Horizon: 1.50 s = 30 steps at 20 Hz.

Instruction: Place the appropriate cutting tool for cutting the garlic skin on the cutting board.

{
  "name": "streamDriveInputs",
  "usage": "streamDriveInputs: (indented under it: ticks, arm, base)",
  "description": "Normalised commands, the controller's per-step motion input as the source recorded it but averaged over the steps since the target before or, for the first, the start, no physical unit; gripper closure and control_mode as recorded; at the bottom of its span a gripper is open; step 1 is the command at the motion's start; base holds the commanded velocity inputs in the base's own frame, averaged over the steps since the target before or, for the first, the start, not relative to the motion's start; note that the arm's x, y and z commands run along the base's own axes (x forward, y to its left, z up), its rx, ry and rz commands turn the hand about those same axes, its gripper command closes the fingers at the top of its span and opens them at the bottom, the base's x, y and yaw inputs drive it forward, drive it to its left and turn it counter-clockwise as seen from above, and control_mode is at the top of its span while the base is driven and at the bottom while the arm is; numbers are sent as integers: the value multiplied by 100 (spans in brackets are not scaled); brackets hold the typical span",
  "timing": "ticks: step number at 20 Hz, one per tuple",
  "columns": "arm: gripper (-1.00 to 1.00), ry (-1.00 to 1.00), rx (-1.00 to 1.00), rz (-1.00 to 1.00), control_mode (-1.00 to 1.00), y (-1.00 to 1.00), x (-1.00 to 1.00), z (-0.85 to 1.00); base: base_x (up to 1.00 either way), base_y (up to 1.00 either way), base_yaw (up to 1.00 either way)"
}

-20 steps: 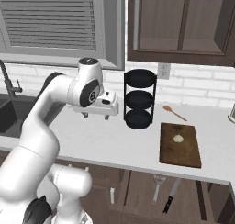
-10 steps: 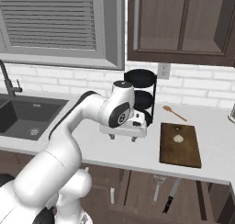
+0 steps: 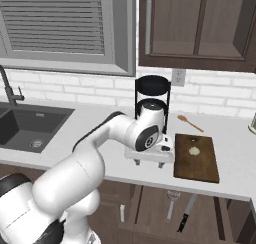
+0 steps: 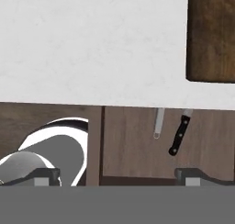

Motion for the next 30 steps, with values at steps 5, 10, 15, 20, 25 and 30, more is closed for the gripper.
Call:
streamDriveInputs:
  ticks: [5,10,15,20,25,30]
  arm:
    - [-100,1,0,0,-100,-39,0,-26]
    - [-100,2,0,0,-100,-31,0,-21]
    - [-100,0,0,0,-100,-41,0,-22]
    - [-100,0,0,0,-100,-40,0,-14]
    - [-100,0,0,0,-100,-45,0,-16]
    - [-100,1,0,0,-100,-42,0,-21]
  base:
    - [0,0,0]
    - [0,0,0]
    - [0,0,0]
    - [0,0,0]
    - [0,0,0]
    - [0,0,0]
